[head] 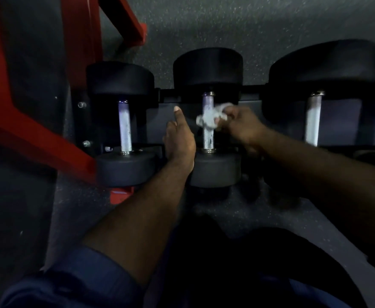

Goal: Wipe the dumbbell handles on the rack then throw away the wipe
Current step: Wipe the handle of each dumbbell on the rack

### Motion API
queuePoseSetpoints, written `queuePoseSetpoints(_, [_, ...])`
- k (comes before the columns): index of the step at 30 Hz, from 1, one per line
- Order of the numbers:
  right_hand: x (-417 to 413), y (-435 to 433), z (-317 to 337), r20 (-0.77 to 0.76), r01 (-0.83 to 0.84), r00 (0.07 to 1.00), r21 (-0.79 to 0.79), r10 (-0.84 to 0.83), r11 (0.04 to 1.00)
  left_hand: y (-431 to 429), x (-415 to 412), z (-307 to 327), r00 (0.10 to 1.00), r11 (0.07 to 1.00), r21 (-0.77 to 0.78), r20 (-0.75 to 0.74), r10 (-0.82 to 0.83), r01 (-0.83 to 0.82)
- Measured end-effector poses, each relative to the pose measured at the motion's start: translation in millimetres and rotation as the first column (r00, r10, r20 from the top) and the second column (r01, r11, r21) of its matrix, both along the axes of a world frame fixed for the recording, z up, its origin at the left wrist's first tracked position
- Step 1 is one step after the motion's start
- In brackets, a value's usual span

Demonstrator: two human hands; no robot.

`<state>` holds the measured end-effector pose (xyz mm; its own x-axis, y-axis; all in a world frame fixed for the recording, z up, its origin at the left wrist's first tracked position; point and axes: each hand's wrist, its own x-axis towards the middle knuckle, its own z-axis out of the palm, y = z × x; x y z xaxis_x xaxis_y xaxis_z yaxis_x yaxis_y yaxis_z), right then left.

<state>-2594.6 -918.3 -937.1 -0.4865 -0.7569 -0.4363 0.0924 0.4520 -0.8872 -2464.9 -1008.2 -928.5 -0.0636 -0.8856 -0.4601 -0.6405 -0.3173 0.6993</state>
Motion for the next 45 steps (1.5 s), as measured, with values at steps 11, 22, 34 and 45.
queuePoseSetpoints(11, [-5.9, -14.7, 19.8, -0.868, -0.379, 0.437, 0.058, 0.235, 0.923, 1.9, 1.5, 2.2, 0.999, 1.0, 0.004, -0.041, 0.022, -0.021])
queuePoseSetpoints(22, [-15.1, -41.0, 21.1, -0.817, -0.609, -0.253, 0.55, 0.518, 0.571, 4.9, 1.3, 16.7, 0.989, 0.997, -0.013, -0.126, 0.078, -0.08])
queuePoseSetpoints(34, [4.9, -40.6, 25.1, -0.496, -0.369, -0.701, 0.867, 0.512, 0.335, 7.7, 5.9, 10.0, 0.983, 0.981, -0.19, -0.171, -0.068, 0.035])
queuePoseSetpoints(45, [14.8, -48.7, 26.9, -0.617, -0.365, -0.559, 0.783, 0.554, 0.504, 3.9, 4.8, 4.7, 0.986, 0.956, -0.283, -0.127, -0.111, 0.071])
